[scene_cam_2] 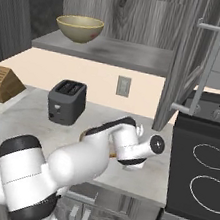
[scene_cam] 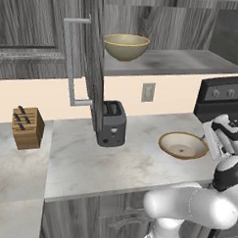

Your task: Open the cabinet. Pick the bowls from the counter and place them in the cabinet. Then close the cabinet.

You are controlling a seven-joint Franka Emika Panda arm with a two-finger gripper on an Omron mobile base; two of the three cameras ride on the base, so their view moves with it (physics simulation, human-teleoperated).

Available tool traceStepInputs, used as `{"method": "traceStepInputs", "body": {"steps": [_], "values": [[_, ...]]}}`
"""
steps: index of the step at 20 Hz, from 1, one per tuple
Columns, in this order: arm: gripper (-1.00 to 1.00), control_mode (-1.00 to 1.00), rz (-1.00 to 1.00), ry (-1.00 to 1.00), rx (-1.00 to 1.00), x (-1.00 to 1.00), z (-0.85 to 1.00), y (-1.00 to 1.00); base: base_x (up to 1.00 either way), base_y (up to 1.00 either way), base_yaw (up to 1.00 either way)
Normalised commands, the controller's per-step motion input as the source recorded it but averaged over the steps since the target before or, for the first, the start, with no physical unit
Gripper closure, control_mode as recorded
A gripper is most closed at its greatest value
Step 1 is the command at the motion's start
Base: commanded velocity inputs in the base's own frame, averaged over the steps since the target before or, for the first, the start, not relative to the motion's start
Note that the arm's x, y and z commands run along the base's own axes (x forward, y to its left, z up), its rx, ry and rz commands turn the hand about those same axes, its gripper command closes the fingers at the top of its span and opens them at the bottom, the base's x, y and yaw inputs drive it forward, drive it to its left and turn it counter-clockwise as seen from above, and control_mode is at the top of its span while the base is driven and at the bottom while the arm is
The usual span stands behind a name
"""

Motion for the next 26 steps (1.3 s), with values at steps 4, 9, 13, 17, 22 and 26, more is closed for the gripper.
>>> {"method": "traceStepInputs", "body": {"steps": [4,9,13,17,22,26], "values": [[1.0,-1.0,-0.13,-0.06,0.0,-0.5,0.36,0.16,0.0,0.0,0.0],[1.0,-1.0,-0.25,-0.06,0.0,-0.38,0.32,0.31,0.0,0.0,0.0],[1.0,-1.0,-0.33,-0.02,-0.03,-0.17,0.25,0.36,0.0,0.0,0.0],[1.0,-1.0,-0.37,0.0,-0.07,-0.13,0.26,0.47,0.0,0.0,0.0],[1.0,-1.0,-0.36,0.0,-0.06,-0.18,0.33,0.32,0.0,0.0,0.0],[1.0,-1.0,-0.22,0.0,0.0,-0.19,0.41,0.01,0.0,0.0,0.0]]}}
